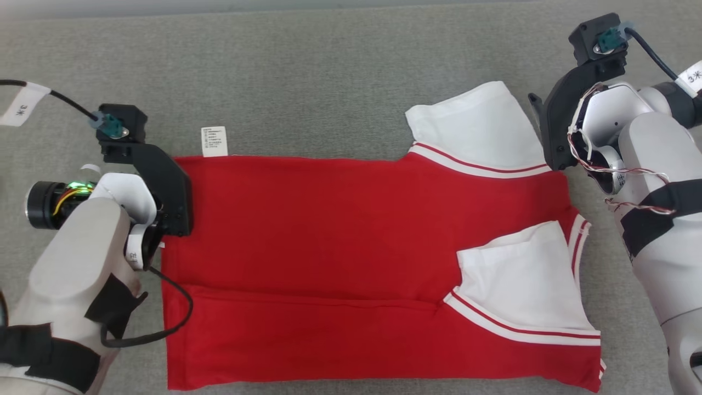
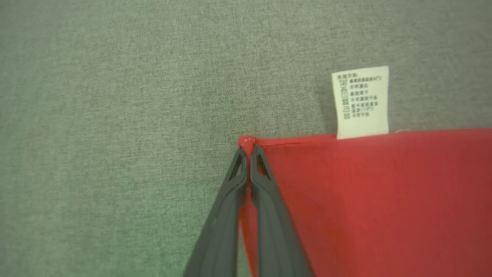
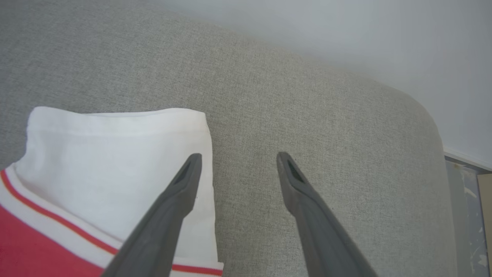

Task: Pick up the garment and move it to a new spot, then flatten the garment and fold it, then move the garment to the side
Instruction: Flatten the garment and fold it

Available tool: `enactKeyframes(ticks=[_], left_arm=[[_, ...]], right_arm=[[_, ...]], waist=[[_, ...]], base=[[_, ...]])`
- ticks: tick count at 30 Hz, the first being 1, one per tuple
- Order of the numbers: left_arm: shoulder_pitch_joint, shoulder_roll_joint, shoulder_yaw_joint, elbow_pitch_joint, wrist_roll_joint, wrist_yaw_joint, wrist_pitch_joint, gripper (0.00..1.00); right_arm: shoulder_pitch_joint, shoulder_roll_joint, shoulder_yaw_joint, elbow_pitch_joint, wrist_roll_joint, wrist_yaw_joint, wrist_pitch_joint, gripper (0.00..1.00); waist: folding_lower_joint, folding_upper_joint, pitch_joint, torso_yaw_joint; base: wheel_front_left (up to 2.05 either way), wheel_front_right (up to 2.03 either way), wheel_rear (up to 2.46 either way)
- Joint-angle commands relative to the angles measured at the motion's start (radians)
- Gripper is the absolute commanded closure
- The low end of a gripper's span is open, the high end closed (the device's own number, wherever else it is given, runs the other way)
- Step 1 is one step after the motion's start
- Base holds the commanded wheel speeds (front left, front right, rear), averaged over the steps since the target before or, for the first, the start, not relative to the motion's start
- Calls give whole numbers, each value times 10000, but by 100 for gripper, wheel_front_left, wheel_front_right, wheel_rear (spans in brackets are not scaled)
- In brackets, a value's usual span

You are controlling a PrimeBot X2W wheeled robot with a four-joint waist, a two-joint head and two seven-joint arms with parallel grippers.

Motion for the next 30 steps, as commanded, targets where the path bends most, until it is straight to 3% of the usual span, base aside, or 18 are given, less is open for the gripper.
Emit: enactKeyframes(ticks=[1,9,17,18,19,22,30], left_arm=[[11,-15,-57,52,-50,6,66,100],[-166,-606,-192,-411,-153,-103,-137,100],[-247,-705,-262,-666,-220,-82,-210,100],[-239,-701,-255,-686,-238,-76,-217,100],[-230,-693,-248,-712,-257,-75,-227,100],[-186,-663,-215,-775,-294,-63,-297,100],[-100,-701,-200,-874,-298,101,-658,100]], right_arm=[[-196,87,-65,234,-69,11,-30,0],[-706,230,-518,1663,-425,11,-522,0],[-1030,468,-853,2753,-668,11,-750,0],[-1048,515,-858,2899,-642,11,-650,35],[-1051,539,-863,3031,-630,11,-609,62],[-1152,514,-961,3256,-696,11,-684,100],[-1398,637,-1482,3600,-1001,11,-1509,100]], waist=[[-1,-1,17,175],[-1,-1,396,642],[-1,-1,605,816],[-1,-1,598,825],[-1,-1,588,828],[-1,-1,562,831],[-1,-1,615,842]], base=[[0,0,0],[0,0,0],[0,0,0],[0,0,0],[0,0,0],[0,0,0],[0,0,0]])
